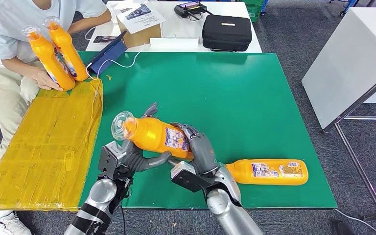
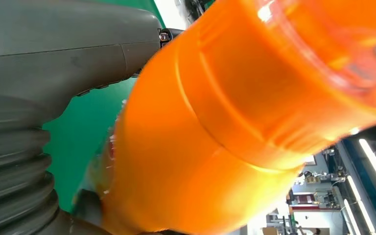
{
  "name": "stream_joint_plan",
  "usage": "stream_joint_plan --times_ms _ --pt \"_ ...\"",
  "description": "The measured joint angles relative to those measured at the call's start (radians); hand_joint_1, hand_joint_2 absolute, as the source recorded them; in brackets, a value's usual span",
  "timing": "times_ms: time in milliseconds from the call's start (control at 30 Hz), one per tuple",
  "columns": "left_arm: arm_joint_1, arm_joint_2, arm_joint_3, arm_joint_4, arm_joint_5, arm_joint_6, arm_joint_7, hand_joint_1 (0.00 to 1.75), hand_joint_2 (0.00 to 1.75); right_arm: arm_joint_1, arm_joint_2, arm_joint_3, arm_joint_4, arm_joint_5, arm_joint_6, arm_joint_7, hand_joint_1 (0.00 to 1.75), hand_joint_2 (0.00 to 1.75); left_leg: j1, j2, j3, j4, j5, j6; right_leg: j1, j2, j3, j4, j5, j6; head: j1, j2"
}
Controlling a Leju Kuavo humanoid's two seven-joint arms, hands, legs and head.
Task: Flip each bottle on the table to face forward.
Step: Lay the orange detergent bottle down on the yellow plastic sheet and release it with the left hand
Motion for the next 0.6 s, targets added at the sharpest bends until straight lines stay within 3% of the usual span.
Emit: stream_joint_plan --times_ms 200,233,333,367,600 --pt "-0.002 0.0 0.0 0.005 0.007 0.0 0.0 0.0 1.75 -0.004 0.004 0.025 0.019 -0.025 0.031 -0.007 1.75 1.75 0.0 0.0 0.0 0.0 0.0 0.0 0.0 0.0 0.0 0.0 0.0 0.0 0.0 0.0" --pt "-0.003 0.0 0.0 0.006 0.009 0.0 0.0 0.16 1.75 -0.005 0.006 0.031 0.022 -0.028 0.035 -0.009 1.75 1.75 0.0 0.0 0.0 0.0 0.0 0.0 0.0 0.0 0.0 0.0 0.0 0.0 0.0 0.0" --pt "-0.005 0.0 0.0 0.012 0.018 -0.001 -0.003 1.47 1.75 -0.011 0.007 0.049 0.031 -0.038 0.04 -0.014 1.75 1.75 0.0 0.0 0.0 0.0 0.0 0.0 0.0 0.0 0.0 0.0 0.0 0.0 0.0 0.0" --pt "-0.006 0.0 0.0 0.014 0.022 -0.001 -0.004 1.75 1.75 -0.013 0.007 0.054 0.034 -0.041 0.041 -0.014 1.75 1.75 0.0 0.0 0.0 0.0 0.0 0.0 0.0 0.0 0.0 0.0 0.0 0.0 0.0 0.0" --pt "-0.007 0.0 0.002 0.021 0.039 -0.003 -0.014 1.75 1.75 -0.022 0.007 0.07 0.05 -0.054 0.041 -0.014 1.75 1.75 0.0 0.0 0.0 0.0 0.0 0.0 0.0 0.0 0.0 0.0 0.0 0.0 0.0 0.0"
